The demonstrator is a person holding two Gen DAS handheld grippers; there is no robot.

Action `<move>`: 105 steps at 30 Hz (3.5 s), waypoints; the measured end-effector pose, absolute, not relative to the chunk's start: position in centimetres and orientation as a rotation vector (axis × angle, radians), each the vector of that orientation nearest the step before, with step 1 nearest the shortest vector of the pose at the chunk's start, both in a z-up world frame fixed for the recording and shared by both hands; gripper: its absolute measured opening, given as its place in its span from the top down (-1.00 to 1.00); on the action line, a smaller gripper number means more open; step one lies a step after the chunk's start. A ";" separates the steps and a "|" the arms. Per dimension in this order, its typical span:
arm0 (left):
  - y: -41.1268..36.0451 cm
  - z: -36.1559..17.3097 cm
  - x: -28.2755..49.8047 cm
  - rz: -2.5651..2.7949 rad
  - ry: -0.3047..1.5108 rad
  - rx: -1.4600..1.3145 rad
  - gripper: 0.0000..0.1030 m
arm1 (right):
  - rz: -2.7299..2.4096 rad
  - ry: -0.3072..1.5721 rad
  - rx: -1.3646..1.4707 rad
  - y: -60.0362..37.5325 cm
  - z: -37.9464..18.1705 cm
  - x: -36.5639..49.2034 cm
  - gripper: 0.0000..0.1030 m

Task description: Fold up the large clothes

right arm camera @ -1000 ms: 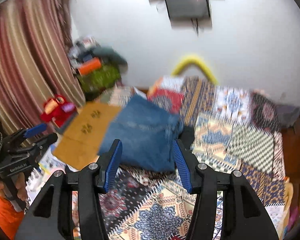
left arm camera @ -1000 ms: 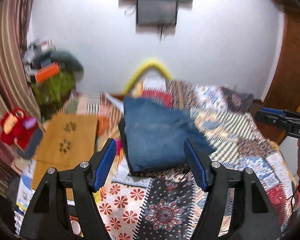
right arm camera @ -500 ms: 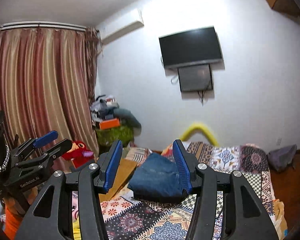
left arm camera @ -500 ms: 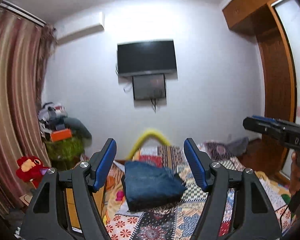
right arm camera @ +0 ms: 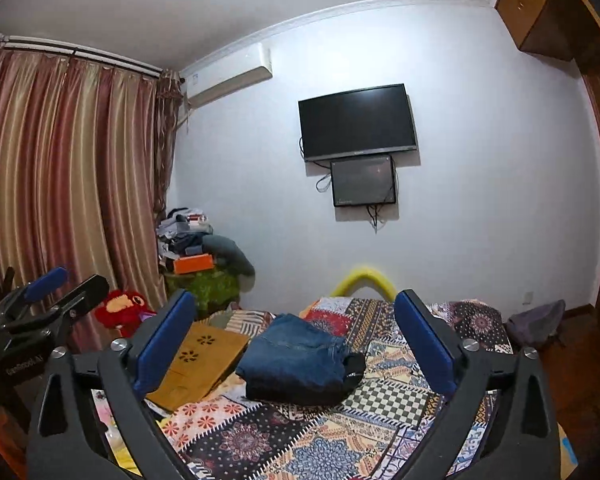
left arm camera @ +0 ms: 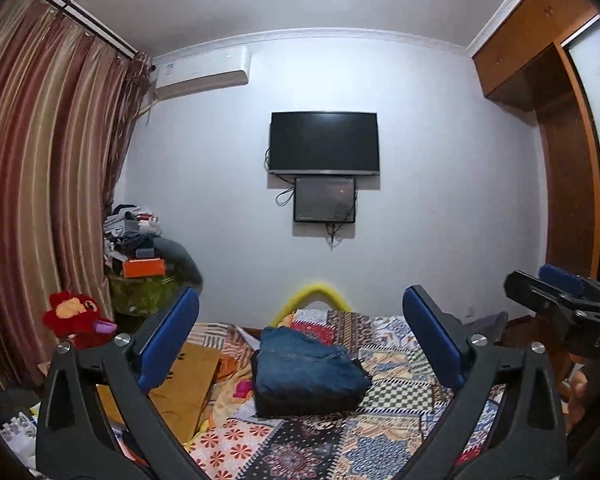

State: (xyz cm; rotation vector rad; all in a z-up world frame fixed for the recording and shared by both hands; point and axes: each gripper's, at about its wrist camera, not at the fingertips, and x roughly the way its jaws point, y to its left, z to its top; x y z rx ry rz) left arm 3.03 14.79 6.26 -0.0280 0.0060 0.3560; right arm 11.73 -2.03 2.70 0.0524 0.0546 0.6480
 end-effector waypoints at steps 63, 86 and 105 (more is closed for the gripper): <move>14.3 3.1 5.1 0.309 0.104 -0.054 -0.99 | 0.639 0.169 0.051 -2.9 1.4 12.2 -0.96; 14.3 3.3 5.1 0.267 0.109 -0.080 -0.99 | 0.639 0.171 0.053 -3.0 1.3 12.2 -0.96; 13.8 3.1 5.6 0.241 0.132 -0.079 -0.99 | 0.635 0.182 0.056 -2.9 1.0 12.4 -0.96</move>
